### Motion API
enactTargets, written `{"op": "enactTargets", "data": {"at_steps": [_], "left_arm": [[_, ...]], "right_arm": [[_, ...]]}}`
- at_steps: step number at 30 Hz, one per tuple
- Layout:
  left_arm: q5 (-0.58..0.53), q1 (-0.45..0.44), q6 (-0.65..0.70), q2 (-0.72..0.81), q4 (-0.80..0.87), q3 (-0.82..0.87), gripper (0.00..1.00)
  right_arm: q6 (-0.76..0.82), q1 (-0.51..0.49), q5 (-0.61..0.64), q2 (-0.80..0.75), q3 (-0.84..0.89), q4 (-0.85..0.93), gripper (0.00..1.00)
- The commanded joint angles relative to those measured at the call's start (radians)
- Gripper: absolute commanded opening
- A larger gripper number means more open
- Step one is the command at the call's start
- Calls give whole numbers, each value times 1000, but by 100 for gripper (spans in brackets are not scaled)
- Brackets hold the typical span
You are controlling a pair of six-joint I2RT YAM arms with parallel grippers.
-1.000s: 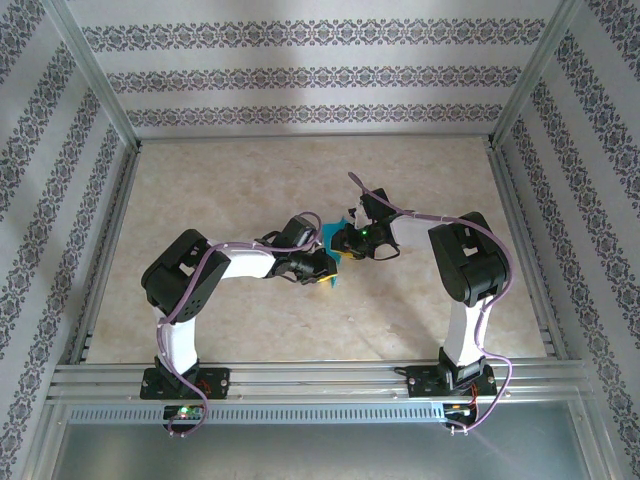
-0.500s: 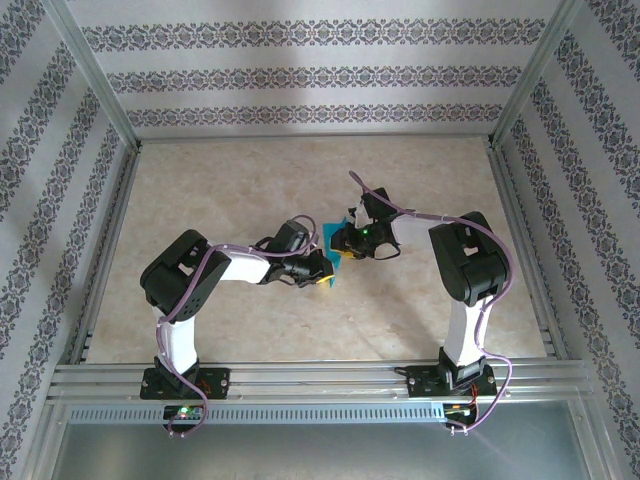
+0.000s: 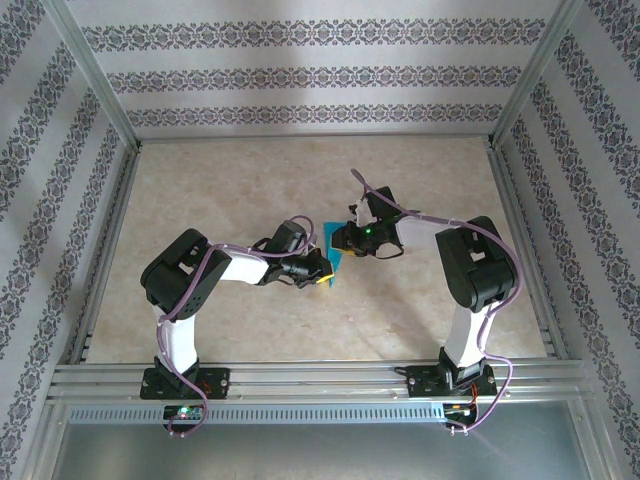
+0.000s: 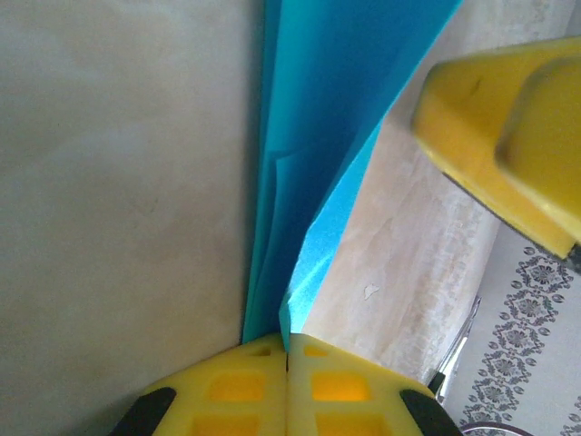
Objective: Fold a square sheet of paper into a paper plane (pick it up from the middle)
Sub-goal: Fold the wing for the fifth time at the center of the table.
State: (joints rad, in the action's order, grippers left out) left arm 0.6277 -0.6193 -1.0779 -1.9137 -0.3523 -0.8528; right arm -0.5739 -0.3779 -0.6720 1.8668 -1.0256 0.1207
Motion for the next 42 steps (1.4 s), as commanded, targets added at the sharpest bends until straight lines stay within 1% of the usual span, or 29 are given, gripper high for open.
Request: {"op": "enactTargets", "data": {"at_steps": [1, 18, 22, 26, 34, 39, 42], "left_arm": [[-15, 10, -11, -41, 39, 20, 6], [-9, 10, -17, -47, 30, 24, 5], [-8, 10, -14, -43, 34, 24, 7], [-5, 10, -7, -23, 51, 26, 10], [24, 5, -1, 20, 78, 28, 15], [24, 1, 2, 30, 94, 35, 13], [24, -1, 1, 28, 97, 39, 9]], "right_arm": [[24, -25, -20, -17, 25, 1, 35], [22, -48, -7, 70, -17, 9, 35], [23, -50, 9, 81, -23, 30, 35], [23, -52, 55, 94, -33, 83, 34], [8, -56, 109, 118, -51, 134, 33], [2, -58, 115, 130, -58, 141, 33], [0, -59, 117, 133, -59, 144, 33]]}}
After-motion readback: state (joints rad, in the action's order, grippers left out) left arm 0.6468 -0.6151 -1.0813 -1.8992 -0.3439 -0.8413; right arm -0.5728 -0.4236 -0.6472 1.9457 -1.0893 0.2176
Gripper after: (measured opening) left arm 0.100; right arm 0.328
